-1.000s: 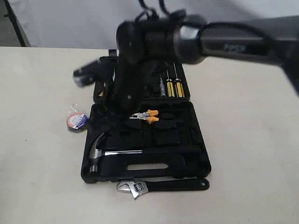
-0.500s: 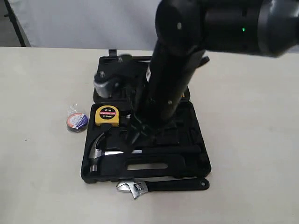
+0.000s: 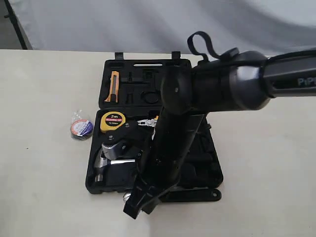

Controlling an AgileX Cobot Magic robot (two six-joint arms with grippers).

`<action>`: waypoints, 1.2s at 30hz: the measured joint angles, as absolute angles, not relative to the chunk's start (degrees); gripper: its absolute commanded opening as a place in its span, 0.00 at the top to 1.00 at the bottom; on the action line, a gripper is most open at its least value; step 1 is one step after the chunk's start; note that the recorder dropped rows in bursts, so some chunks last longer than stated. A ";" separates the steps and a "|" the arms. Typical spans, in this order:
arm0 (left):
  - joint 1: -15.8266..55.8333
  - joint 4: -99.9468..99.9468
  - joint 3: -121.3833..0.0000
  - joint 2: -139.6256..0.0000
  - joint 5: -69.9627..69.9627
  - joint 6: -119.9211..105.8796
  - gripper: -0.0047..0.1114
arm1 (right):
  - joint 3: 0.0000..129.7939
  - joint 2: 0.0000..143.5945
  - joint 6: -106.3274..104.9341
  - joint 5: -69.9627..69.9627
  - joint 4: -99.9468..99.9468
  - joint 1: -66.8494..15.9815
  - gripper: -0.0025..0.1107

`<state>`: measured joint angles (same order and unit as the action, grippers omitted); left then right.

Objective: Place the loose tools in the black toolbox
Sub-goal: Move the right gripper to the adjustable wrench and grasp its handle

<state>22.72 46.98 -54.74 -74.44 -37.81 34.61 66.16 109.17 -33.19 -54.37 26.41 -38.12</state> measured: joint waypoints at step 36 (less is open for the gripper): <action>22.72 46.98 -54.74 -74.44 -37.81 34.61 0.95 | 65.88 105.22 -43.43 -49.06 15.59 -38.39 0.56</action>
